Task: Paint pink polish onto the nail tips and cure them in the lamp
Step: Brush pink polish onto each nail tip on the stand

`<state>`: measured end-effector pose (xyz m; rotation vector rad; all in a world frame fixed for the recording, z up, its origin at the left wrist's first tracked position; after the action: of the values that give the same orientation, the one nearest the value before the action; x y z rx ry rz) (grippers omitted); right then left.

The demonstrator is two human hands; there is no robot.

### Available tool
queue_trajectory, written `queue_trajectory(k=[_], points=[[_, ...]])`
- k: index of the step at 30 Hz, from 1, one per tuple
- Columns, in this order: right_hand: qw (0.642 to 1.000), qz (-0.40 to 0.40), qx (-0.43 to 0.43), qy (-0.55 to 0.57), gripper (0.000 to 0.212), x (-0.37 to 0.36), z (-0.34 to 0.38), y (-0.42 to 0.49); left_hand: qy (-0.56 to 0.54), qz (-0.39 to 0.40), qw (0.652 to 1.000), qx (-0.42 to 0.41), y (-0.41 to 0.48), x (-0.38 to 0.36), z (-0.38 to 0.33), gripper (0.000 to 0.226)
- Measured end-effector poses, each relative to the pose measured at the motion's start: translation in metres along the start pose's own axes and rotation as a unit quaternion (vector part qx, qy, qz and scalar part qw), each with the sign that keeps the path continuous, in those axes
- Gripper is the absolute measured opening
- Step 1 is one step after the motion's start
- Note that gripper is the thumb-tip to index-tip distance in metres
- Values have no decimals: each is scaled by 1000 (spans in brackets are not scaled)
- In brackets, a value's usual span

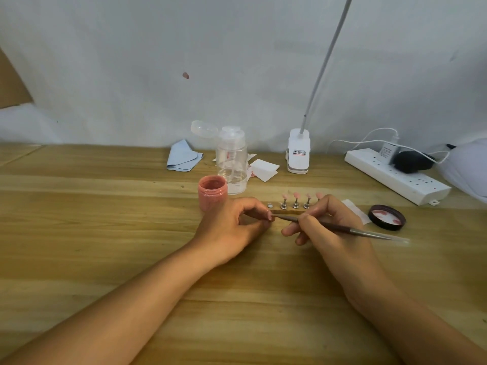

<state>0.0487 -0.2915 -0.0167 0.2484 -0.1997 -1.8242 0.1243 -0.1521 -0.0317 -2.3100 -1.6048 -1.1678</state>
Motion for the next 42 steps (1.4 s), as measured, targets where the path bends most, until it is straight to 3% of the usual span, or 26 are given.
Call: queue_trajectory(k=[42], points=[[999,6,18,-29,4,-7,9,-2,6,-13,1000,5,0,6,8,11]])
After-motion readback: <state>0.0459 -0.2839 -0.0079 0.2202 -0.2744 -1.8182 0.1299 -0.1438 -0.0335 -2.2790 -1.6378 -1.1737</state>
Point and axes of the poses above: each hand's wrist, its own y-axis towards the middle knuckle, its own x-axis out of the back of the hand, z = x × y, the point moved 10 cm from there along y, towards the middle knuckle, and after that the axes turned 9 degrees about y, right-handed, at the moved point
